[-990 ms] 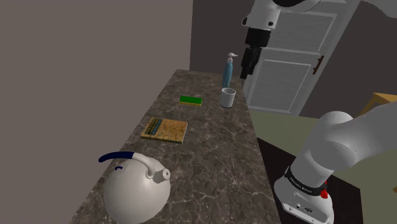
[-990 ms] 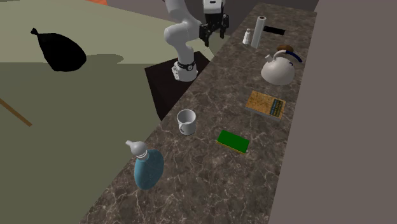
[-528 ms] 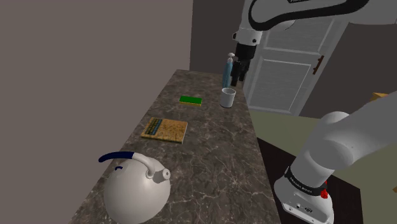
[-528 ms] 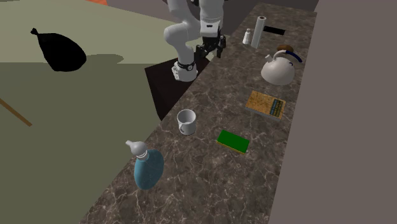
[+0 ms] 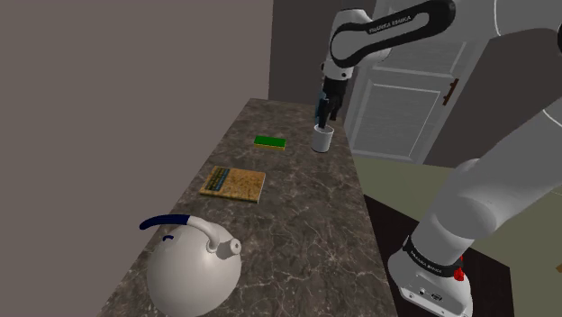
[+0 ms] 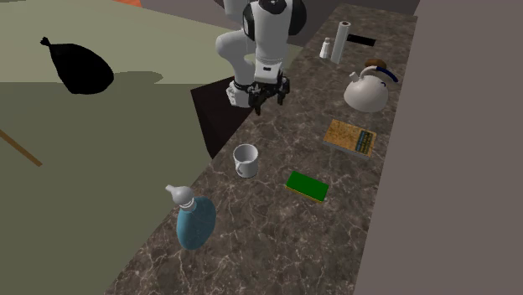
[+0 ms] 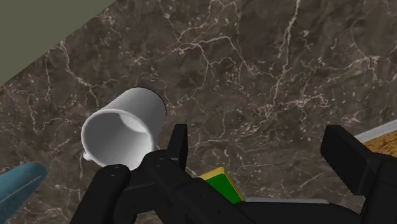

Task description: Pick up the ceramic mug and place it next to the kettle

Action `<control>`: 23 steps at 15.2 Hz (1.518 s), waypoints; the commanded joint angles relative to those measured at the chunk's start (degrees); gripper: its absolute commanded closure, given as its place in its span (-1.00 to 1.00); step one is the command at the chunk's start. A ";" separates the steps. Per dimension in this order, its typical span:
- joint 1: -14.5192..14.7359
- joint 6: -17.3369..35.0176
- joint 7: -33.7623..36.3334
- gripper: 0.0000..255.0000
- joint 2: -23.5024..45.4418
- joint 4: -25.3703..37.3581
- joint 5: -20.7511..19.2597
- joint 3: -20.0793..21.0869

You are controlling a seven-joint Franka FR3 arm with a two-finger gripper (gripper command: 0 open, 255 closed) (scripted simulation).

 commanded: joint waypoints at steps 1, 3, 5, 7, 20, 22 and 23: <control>-0.44 2.85 -0.26 -1.00 3.56 0.91 -0.51 -0.59; -1.00 5.26 -0.84 -1.00 7.24 2.35 -0.92 -1.36; -1.57 7.49 -1.43 -1.00 11.00 4.06 -1.21 -2.11; -2.13 9.53 -2.02 -1.00 14.82 6.03 -1.36 -2.84; -3.39 17.81 -3.41 -1.00 23.94 7.15 -0.73 -3.93; -3.39 17.81 -3.42 -1.00 23.95 7.16 -0.73 -3.93; -3.39 17.81 -3.42 -1.00 23.95 7.16 -0.73 -3.93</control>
